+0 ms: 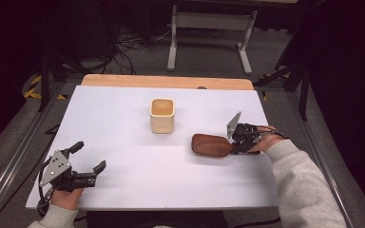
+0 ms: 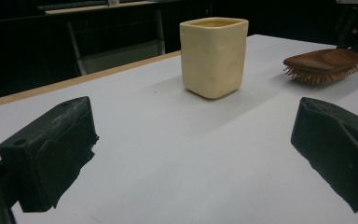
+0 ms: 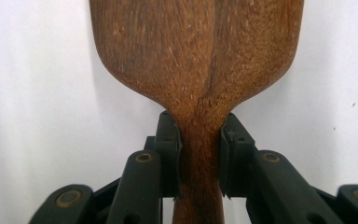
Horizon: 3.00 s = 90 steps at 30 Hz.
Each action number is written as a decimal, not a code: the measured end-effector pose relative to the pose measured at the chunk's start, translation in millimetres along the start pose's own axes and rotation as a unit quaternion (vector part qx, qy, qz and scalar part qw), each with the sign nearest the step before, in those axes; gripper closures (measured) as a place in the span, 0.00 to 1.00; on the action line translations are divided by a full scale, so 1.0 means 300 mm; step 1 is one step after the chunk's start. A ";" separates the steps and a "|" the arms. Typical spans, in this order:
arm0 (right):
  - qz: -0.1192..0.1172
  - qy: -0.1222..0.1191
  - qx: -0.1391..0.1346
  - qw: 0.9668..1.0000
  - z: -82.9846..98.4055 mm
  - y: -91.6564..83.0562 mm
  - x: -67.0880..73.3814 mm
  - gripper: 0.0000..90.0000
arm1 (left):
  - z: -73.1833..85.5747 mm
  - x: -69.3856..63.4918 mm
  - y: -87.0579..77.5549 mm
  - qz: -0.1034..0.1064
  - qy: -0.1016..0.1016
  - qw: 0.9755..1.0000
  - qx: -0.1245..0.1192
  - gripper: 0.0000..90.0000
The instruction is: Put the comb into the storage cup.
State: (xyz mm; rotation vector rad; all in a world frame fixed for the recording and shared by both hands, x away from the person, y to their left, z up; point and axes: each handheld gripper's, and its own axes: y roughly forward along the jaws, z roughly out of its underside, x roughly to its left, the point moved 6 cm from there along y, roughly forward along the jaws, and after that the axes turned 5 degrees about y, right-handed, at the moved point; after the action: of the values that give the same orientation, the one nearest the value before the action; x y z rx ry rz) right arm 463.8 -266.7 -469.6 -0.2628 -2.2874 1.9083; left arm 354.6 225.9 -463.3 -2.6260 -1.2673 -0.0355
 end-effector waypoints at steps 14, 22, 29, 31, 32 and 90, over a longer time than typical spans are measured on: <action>0.036 0.000 -0.134 0.990 -0.053 -0.093 0.027 0.81 | -0.002 -0.006 0.011 0.010 -0.003 1.000 -0.004 0.01; 0.058 0.006 -0.201 0.978 -0.078 -0.137 0.075 0.81 | -0.006 -0.005 0.017 0.012 -0.003 1.000 -0.010 0.00; 0.092 0.027 -0.272 0.958 -0.094 -0.165 0.120 0.81 | -0.002 -0.005 0.023 0.028 -0.029 0.999 -0.004 0.00; 0.102 0.034 -0.289 0.951 -0.100 -0.171 0.132 0.81 | -0.003 -0.010 0.026 0.029 -0.024 0.999 -0.001 0.00; 0.103 0.041 -0.301 0.947 -0.104 -0.174 0.139 0.81 | -0.003 -0.013 0.027 0.028 -0.023 0.999 0.001 0.00; 0.154 0.123 -0.494 0.847 -0.375 -0.018 0.346 0.81 | -0.264 -0.164 0.211 0.167 -0.027 0.986 0.002 0.00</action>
State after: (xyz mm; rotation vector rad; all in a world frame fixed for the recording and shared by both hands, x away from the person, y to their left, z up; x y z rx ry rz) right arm 388.1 -136.1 -443.9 -0.9550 -2.9149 0.5076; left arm 378.9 133.0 -404.3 -2.8161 -0.8231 0.0934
